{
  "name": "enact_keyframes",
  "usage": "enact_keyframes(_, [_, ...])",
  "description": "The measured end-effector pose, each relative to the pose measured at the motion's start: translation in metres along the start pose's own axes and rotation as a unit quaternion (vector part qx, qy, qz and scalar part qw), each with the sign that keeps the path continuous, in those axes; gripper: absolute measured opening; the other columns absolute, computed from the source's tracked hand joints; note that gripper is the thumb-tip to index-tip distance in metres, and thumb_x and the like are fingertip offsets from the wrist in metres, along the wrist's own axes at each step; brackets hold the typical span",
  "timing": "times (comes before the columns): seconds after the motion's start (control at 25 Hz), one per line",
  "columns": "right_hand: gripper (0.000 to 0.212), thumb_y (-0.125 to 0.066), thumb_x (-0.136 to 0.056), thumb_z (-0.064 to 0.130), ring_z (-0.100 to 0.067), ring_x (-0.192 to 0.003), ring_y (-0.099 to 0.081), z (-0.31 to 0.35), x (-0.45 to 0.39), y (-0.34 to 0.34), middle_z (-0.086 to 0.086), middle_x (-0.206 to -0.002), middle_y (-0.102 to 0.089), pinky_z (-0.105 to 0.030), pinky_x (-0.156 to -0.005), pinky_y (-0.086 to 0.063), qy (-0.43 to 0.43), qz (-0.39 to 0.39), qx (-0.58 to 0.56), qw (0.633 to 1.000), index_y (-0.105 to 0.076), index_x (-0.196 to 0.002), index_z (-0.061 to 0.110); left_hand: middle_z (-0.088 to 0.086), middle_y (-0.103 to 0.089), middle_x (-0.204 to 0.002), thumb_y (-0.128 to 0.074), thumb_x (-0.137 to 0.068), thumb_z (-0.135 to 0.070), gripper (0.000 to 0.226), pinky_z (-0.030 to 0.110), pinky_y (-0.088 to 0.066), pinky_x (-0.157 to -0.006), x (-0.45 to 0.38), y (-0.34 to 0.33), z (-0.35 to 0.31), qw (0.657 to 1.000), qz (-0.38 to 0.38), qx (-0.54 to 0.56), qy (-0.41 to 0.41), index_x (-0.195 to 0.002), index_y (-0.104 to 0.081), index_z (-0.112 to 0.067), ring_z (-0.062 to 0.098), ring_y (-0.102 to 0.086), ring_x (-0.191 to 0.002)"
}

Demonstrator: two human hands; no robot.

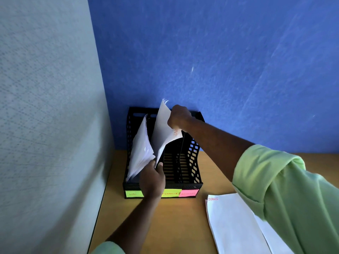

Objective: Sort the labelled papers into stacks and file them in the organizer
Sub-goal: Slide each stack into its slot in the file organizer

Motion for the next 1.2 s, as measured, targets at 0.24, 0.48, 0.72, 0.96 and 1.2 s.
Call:
enact_keyframes(0.24, [0.013, -0.062, -0.082, 0.008, -0.026, -0.085, -0.068, 0.009, -0.009, -0.015, -0.007, -0.089, -0.060, -0.025, -0.058, -0.045, -0.007, 0.015, -0.042, 0.999, -0.050, -0.088, 0.010, 0.001, -0.071, -0.072, -0.046, -0.098, -0.033, 0.031, 0.027, -0.038, -0.056, -0.017, -0.006, 0.007, 0.997, 0.000, -0.070, -0.016, -0.084, -0.068, -0.016, 0.023, -0.067, -0.073])
enact_keyframes(0.48, [0.011, -0.061, -0.081, 0.010, -0.026, -0.078, -0.066, 0.003, -0.011, -0.039, -0.005, -0.076, -0.059, -0.024, -0.051, -0.042, -0.015, 0.029, -0.110, 0.993, -0.062, -0.092, 0.007, -0.003, -0.070, -0.064, -0.044, -0.097, -0.034, 0.035, 0.030, -0.050, -0.056, -0.019, -0.015, 0.022, 0.996, 0.045, -0.074, 0.011, -0.077, -0.067, -0.017, 0.015, -0.068, -0.063])
enact_keyframes(0.72, [0.027, -0.066, -0.082, 0.013, -0.025, -0.076, -0.060, -0.009, -0.003, -0.069, 0.000, -0.071, -0.051, -0.027, -0.059, -0.045, -0.040, -0.002, -0.143, 0.989, -0.045, -0.066, 0.016, 0.009, -0.068, -0.066, -0.053, -0.094, -0.032, 0.033, 0.032, -0.047, -0.060, -0.017, -0.012, 0.025, 0.996, 0.058, -0.060, 0.001, -0.066, -0.051, -0.013, 0.027, -0.068, -0.068])
enact_keyframes(0.96, [0.036, -0.070, -0.081, 0.045, -0.024, -0.070, -0.062, -0.015, 0.007, -0.082, 0.001, -0.071, -0.058, -0.023, -0.048, -0.039, -0.049, -0.040, -0.183, 0.981, -0.054, -0.068, 0.016, 0.013, -0.072, -0.089, -0.067, -0.085, -0.031, 0.026, 0.037, -0.053, -0.075, -0.014, -0.012, 0.026, 0.998, 0.053, -0.035, -0.008, -0.093, -0.064, -0.006, 0.032, -0.069, -0.089])
enact_keyframes(1.2, [0.065, -0.058, -0.078, 0.075, -0.019, -0.055, -0.060, -0.044, 0.024, -0.084, 0.000, -0.059, -0.060, -0.025, -0.045, -0.035, -0.075, -0.059, -0.198, 0.976, -0.053, -0.057, 0.014, 0.004, -0.067, -0.075, -0.076, -0.081, -0.033, 0.027, 0.030, -0.049, -0.063, 0.008, -0.005, 0.032, 0.998, 0.060, 0.016, -0.011, -0.086, -0.058, -0.014, 0.024, -0.065, -0.071])
Point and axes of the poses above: each hand's wrist, its own x-axis away from the middle knuckle, its own y-axis out of the back of the hand, z = x × y, the point moved 1 cm from there along -x, towards the middle knuckle
